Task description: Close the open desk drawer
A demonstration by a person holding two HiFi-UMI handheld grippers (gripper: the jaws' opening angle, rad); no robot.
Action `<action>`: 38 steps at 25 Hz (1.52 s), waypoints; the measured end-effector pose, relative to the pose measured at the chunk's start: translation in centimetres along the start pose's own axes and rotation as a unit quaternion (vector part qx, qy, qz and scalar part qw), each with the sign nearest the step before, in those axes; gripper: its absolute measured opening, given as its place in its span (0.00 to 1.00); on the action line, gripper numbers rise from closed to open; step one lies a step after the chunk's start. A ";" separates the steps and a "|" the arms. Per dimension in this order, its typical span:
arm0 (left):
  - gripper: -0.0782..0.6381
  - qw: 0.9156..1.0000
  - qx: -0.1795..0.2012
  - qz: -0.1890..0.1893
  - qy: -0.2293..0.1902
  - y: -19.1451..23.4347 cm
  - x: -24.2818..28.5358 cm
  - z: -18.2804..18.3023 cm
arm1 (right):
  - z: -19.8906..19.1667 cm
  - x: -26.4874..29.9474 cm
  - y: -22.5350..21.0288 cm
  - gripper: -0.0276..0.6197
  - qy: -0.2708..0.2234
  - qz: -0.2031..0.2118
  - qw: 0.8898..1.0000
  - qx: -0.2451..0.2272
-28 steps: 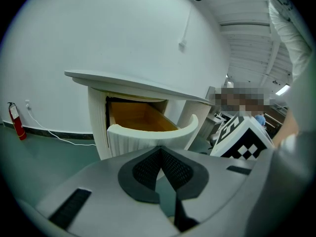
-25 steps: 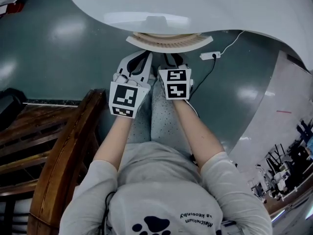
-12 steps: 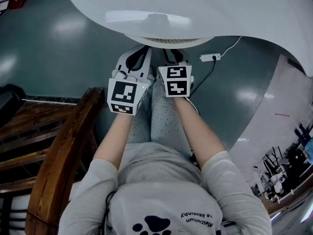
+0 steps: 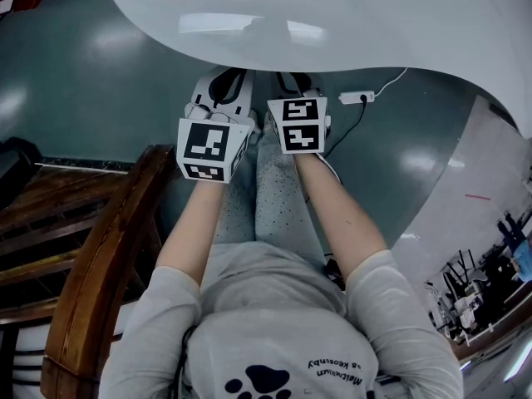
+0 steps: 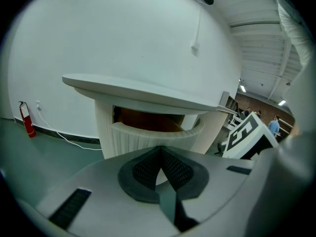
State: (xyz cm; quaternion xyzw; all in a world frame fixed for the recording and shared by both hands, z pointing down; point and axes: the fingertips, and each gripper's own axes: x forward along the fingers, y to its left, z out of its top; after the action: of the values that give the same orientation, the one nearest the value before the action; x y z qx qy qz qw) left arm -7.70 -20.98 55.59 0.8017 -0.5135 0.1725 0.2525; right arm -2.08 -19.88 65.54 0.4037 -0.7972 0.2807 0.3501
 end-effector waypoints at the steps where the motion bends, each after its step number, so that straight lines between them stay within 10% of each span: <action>1: 0.12 1.000 0.000 0.002 -0.002 0.1 0.3 0.2 | 0.3 0.1 -0.2 0.21 -0.002 0.001 1.000 -0.002; 38: 0.12 0.998 -0.005 0.050 -0.043 3.0 4.2 4.0 | 5.6 2.7 -2.9 0.21 -0.041 0.000 0.998 -0.037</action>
State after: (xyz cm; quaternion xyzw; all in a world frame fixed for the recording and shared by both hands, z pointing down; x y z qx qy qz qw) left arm -8.57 -27.48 55.25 0.7805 -0.5641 0.1481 0.2252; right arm -2.73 -26.69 64.81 0.4018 -0.8206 0.2347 0.3318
